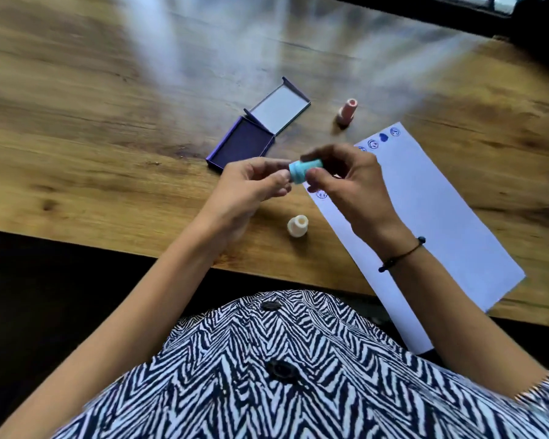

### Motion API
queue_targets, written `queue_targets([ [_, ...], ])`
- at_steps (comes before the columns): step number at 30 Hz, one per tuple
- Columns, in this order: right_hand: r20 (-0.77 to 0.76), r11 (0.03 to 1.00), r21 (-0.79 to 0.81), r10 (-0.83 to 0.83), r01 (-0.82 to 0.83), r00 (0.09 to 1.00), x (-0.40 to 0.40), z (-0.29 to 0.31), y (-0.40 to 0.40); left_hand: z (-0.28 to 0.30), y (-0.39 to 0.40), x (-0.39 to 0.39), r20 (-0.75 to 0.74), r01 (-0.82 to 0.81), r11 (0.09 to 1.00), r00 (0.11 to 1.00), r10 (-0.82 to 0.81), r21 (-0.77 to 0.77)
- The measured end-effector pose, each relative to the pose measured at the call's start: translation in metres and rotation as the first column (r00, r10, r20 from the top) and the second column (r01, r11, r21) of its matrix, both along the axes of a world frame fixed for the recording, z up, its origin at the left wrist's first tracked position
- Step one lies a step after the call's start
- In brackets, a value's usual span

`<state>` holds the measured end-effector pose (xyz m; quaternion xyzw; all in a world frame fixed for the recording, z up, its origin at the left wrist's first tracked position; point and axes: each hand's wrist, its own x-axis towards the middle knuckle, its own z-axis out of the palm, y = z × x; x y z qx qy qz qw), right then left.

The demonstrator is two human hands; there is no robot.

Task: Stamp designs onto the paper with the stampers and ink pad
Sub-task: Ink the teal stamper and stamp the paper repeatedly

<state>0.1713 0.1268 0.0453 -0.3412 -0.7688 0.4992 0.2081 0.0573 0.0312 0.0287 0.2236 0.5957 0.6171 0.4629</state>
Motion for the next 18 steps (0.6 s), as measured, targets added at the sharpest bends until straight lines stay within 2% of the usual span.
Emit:
queue_targets([
  [3, -0.091, 0.992, -0.126, -0.011, -0.001, 0.996, -0.009, -0.002, -0.003, 0.003, -0.004, 0.0, 0.026, -0.054, 0.998, 0.998, 0.053, 0.032],
  [6, -0.106, 0.99, -0.137, -0.003, -0.012, 0.994, -0.016, -0.004, -0.008, 0.002, -0.007, -0.002, -0.013, -0.119, 0.993, 0.993, 0.119, -0.001],
  [8, -0.068, 0.999, -0.022, 0.022, -0.023, 0.997, -0.022, -0.005, -0.015, 0.001, -0.011, -0.005, 0.009, -0.169, 0.985, 0.985, 0.17, -0.028],
  [11, -0.065, 0.965, 0.258, 0.074, -0.055, 0.995, -0.04, 0.004, -0.012, -0.003, -0.018, -0.013, 0.093, -0.284, 0.958, 0.953, 0.287, -0.051],
  [13, -0.028, 0.857, 0.51, 0.107, -0.078, 0.994, -0.066, 0.011, 0.001, -0.005, -0.024, -0.02, 0.119, -0.353, 0.935, 0.927, 0.356, -0.042],
  [15, 0.146, 0.691, 0.695, 0.136, -0.199, 0.98, -0.096, 0.01, 0.014, -0.006, -0.029, -0.024, 0.123, -0.39, 0.921, 0.913, 0.389, -0.024],
  [16, 0.288, 0.616, 0.719, 0.155, -0.32, 0.945, -0.106, 0.004, 0.014, -0.005, -0.031, -0.024, 0.12, -0.402, 0.915, 0.908, 0.401, -0.015],
  [18, 0.527, 0.501, 0.667, 0.206, -0.551, 0.825, -0.114, -0.015, 0.007, -0.004, -0.034, -0.025, 0.115, -0.425, 0.905, 0.899, 0.421, 0.003],
])
